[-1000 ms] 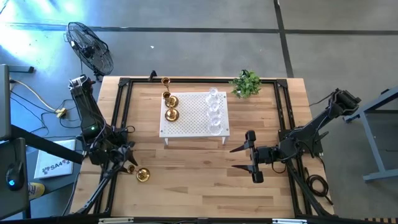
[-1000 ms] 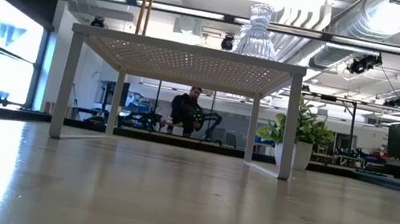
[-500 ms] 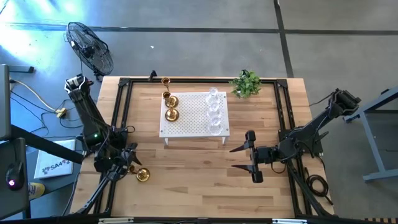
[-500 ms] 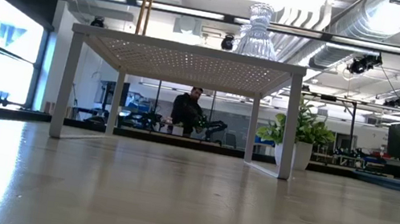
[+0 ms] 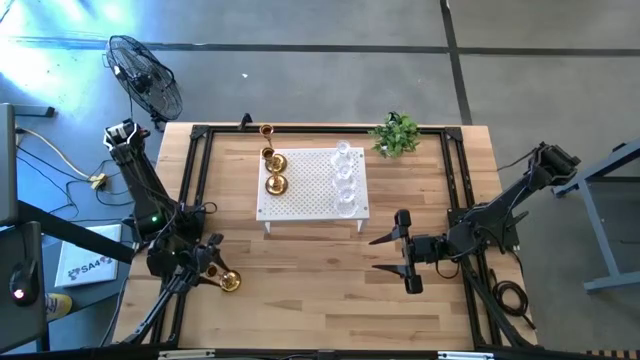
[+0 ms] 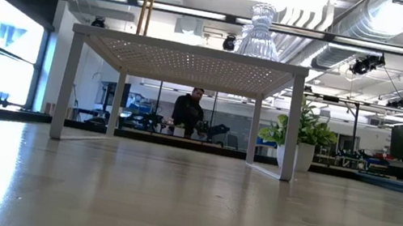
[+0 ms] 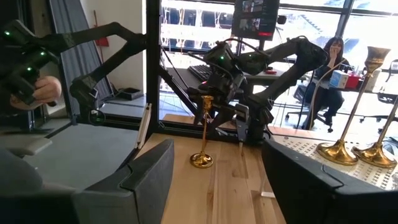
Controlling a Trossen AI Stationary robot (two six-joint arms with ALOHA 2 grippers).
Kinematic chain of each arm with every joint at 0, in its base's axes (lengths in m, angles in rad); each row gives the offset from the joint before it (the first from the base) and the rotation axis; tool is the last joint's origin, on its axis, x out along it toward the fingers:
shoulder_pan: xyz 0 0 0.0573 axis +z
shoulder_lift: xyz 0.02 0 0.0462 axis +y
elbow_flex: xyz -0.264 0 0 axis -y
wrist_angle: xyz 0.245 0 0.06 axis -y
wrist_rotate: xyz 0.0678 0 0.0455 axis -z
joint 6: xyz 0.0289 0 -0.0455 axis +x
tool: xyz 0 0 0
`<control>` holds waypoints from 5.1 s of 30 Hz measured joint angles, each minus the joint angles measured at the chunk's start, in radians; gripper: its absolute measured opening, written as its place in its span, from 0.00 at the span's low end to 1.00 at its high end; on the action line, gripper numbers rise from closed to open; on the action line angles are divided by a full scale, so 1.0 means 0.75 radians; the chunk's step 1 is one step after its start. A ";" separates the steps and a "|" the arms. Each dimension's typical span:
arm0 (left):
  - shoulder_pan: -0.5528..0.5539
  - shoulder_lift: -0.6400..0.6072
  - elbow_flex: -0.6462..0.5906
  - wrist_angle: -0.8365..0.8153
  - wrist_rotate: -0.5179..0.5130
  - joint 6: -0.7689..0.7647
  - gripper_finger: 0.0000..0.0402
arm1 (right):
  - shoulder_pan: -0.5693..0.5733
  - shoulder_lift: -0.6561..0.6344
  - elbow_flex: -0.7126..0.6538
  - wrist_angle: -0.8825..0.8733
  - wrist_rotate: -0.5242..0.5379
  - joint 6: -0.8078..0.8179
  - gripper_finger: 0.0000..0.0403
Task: Pick & Place candle stick holders
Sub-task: Put the gold candle holder on the shelf aligned with the other gold candle holders
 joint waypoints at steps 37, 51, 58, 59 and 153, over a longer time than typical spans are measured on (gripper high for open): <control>0.000 0.130 0.094 0.149 -0.264 -0.047 0.02 | -0.001 0.000 -0.001 -0.059 0.049 0.054 0.59; 0.000 0.226 0.489 0.141 -0.464 0.249 0.01 | -0.001 0.000 -0.001 -0.079 0.044 0.054 0.59; 0.000 0.299 0.723 0.127 -0.725 0.577 0.01 | 0.000 0.000 0.000 -0.079 -0.037 0.055 0.59; 0.001 0.305 0.749 0.126 -0.749 0.627 0.01 | 0.000 0.000 0.000 -0.079 -0.042 0.054 0.59; 1.251 0.508 1.002 -0.462 0.209 0.556 0.12 | 0.000 0.150 -0.001 0.062 -0.075 0.058 0.59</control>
